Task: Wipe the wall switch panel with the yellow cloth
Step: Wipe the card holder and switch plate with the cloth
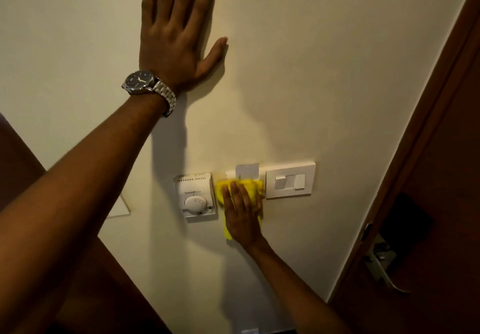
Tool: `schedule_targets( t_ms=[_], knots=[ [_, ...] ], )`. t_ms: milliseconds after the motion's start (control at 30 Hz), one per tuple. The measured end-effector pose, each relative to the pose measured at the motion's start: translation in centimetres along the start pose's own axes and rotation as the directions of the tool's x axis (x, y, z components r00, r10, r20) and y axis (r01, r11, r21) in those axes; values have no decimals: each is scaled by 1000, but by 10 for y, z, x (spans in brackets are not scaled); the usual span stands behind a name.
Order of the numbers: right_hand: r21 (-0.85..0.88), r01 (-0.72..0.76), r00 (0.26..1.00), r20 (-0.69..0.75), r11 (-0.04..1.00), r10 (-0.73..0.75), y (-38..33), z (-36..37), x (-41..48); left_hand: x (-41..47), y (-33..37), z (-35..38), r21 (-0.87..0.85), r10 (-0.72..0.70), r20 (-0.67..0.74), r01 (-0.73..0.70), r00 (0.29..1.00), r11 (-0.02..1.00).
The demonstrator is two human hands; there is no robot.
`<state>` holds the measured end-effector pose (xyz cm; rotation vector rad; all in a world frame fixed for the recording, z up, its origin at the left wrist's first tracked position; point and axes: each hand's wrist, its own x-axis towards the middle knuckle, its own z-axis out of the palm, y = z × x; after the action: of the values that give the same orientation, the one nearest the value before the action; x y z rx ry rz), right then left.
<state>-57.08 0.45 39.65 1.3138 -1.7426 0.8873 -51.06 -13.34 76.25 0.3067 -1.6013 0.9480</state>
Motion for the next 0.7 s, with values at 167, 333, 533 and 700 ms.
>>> schedule_targets(
  t_ms=[167, 333, 533, 700],
  knots=[
    [5, -24, 1000, -6, 1000, 24, -2, 3, 2, 0, -1, -2, -4, -21, 15, 21, 1000, 1000],
    [-42, -15, 998, -61, 999, 13, 7, 0, -1, 2, 0, -6, -9, -7, 31, 7, 999, 1000],
    [-62, -58, 994, -92, 996, 52, 15, 2, -16, 1, 0, -10, -29, -35, 47, 36, 998, 999],
    [-31, -139, 982, -135, 990, 134, 16, -1, 0, 1, 2, -11, -14, -30, 34, 30, 999, 999]
  ],
)
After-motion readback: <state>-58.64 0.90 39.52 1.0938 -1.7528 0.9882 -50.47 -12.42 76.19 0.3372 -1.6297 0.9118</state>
